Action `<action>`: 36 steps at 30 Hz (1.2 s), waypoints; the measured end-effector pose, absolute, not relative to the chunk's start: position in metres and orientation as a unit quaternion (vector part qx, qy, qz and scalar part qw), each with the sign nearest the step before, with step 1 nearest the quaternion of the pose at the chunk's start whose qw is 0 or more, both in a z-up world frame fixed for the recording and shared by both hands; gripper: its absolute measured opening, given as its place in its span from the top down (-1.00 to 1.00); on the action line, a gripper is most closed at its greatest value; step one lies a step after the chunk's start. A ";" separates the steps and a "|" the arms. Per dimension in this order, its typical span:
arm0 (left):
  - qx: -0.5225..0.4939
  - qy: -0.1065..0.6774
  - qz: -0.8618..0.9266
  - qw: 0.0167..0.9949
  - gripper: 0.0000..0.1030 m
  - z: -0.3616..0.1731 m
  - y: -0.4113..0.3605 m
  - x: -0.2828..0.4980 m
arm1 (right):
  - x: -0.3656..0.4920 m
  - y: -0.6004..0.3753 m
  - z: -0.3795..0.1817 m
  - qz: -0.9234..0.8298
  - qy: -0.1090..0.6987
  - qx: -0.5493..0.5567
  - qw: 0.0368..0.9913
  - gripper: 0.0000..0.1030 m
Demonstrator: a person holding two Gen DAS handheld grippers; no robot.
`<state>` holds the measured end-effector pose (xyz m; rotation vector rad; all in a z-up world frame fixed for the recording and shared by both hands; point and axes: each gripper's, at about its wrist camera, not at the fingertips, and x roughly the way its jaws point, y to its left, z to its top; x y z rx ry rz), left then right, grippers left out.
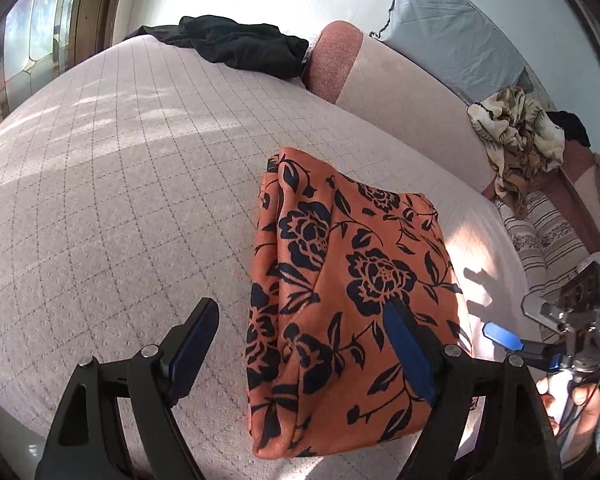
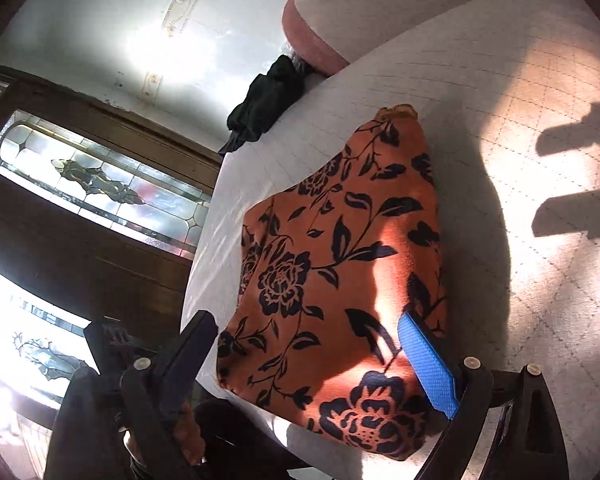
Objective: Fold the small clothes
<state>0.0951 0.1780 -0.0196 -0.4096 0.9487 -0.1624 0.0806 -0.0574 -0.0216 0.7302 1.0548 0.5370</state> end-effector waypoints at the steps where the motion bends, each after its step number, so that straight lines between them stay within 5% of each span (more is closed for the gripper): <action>1: -0.204 0.458 -0.081 0.862 -0.64 -0.019 0.187 0.099 | 0.086 -0.065 -0.026 0.240 0.490 0.343 0.764 -0.83; 12: -0.268 0.531 -0.142 0.791 -0.54 -0.057 0.198 0.137 | 0.144 -0.061 -0.082 0.221 0.549 0.355 0.724 -0.79; 13: -0.261 0.536 -0.146 0.790 -0.14 -0.060 0.197 0.136 | 0.144 -0.056 -0.080 0.227 0.546 0.345 0.730 -0.58; 19: -0.237 0.538 -0.159 0.793 0.35 -0.048 0.189 0.131 | 0.145 -0.040 -0.070 0.217 0.561 0.266 0.753 0.13; 32: -0.207 0.443 -0.226 0.843 0.38 0.022 0.130 0.141 | 0.160 -0.116 0.034 0.227 0.453 0.219 0.834 0.26; 36: -0.199 0.469 -0.204 0.836 0.08 -0.013 0.112 0.156 | 0.178 -0.162 0.015 0.189 0.447 0.247 0.839 0.17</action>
